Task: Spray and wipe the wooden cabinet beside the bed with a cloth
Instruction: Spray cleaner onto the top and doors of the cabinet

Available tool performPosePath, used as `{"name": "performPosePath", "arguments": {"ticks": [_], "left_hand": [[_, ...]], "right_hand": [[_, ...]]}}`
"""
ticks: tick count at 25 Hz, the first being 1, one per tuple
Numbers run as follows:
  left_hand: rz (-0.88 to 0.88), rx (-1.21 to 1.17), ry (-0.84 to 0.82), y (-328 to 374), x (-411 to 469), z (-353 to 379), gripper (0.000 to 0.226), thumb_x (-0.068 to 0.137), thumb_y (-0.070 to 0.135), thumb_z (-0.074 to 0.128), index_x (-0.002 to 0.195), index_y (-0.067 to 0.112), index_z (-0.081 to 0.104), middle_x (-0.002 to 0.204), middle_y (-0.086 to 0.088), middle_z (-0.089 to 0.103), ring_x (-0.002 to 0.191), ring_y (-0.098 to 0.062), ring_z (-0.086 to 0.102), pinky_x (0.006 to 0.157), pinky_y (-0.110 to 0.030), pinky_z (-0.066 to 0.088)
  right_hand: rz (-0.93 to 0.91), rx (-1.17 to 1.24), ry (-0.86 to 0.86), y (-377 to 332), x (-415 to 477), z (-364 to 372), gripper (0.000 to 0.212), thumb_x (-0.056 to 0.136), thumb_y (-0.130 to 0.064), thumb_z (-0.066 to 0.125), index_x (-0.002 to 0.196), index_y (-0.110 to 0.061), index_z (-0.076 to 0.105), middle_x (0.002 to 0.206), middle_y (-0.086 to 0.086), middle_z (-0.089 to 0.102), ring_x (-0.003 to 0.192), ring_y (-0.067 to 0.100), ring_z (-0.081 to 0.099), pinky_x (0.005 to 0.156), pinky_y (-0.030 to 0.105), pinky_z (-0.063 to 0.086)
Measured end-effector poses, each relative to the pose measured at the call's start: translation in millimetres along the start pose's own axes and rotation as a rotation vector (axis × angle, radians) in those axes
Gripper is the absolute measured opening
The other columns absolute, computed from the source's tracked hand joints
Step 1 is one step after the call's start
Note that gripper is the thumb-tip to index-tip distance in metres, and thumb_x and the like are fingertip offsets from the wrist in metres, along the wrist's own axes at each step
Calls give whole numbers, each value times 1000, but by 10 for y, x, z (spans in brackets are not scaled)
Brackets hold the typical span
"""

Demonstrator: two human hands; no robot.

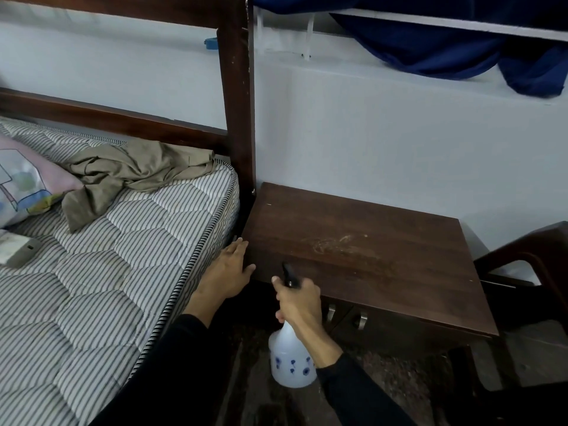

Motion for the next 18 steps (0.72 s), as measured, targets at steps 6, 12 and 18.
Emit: {"name": "performPosePath", "arguments": {"ticks": [6,12,18], "left_hand": [[139,107,27,204,84,44,72,97,44,55,157,15,26,167,-5,19,154,-19,14,123,-36,9],[250,123,-30,763,230,247,72,98,45,55,157,18,26,167,-3,19,153,-19,16,121,-34,9],[258,149,-91,1055,180,498,74,96,48,56,158,23,23,167,2,17,153,-18,17,114,-31,7]], "right_hand": [[-10,138,168,368,-93,-497,27,89,-42,76,84,-16,68,58,1,68,37,13,62,40,21,49],[-54,223,273,357,-30,-999,24,93,-36,73,83,-14,68,65,4,67,38,13,59,42,23,50],[-110,106,377,408,-53,-1141,38,93,-43,69,62,-22,64,52,-2,63,45,17,65,51,36,59]]}}
Point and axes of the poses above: each hand's wrist, its own x-axis towards the middle knuckle, its own z-axis out of the palm, y = z × x, the point moved 2 cm from there along x, towards the middle knuckle
